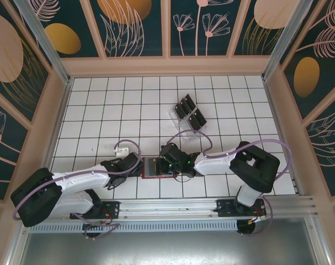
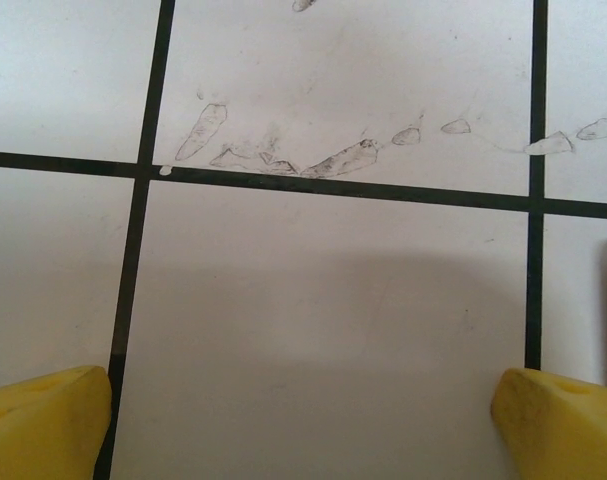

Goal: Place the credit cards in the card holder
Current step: Insert the credit card into the card slot.

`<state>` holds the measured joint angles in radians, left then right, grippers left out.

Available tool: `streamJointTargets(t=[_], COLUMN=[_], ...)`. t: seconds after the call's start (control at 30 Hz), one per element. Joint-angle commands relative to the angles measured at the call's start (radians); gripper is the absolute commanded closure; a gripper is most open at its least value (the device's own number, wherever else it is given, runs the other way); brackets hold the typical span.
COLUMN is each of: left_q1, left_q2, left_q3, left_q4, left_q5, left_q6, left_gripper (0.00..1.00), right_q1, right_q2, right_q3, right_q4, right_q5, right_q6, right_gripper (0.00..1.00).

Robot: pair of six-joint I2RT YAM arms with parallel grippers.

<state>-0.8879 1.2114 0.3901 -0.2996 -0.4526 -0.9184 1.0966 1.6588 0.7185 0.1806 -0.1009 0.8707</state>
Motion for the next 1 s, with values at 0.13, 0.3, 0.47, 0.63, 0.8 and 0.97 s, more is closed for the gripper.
streamJointTargets(t=[0.13,0.3,0.47,0.63,0.8,0.97], left_q1=[-0.019,-0.02,-0.021,-0.02,-0.021,-0.024], left_q2=[0.037,0.042,0.049,0.05,0.055,0.068], left_q3=[-0.008,-0.008,-0.007,-0.006,-0.007,-0.009], left_q4=[0.115,0.122,0.122,0.124,0.132,0.147], left_q5=[0.139,0.141,0.142,0.142,0.146,0.153], left_q6=[-0.005,-0.004,0.0,0.003,0.004,0.004], left_gripper=[0.01,0.02,0.01,0.02,0.02,0.02], right_q1=[0.008,0.005,0.004,0.003,0.004,0.009], right_q2=[-0.055,-0.078,-0.061,-0.039,-0.004,0.032], right_q3=[0.019,0.013,0.01,0.002,0.016,0.047], right_q4=[-0.02,-0.068,-0.084,-0.084,-0.073,-0.066], right_q5=[0.045,0.086,0.098,0.103,0.089,0.07], right_q6=[0.003,-0.004,-0.007,-0.006,-0.009,-0.016], right_gripper=[0.86,0.84,0.84,0.84,0.84,0.84])
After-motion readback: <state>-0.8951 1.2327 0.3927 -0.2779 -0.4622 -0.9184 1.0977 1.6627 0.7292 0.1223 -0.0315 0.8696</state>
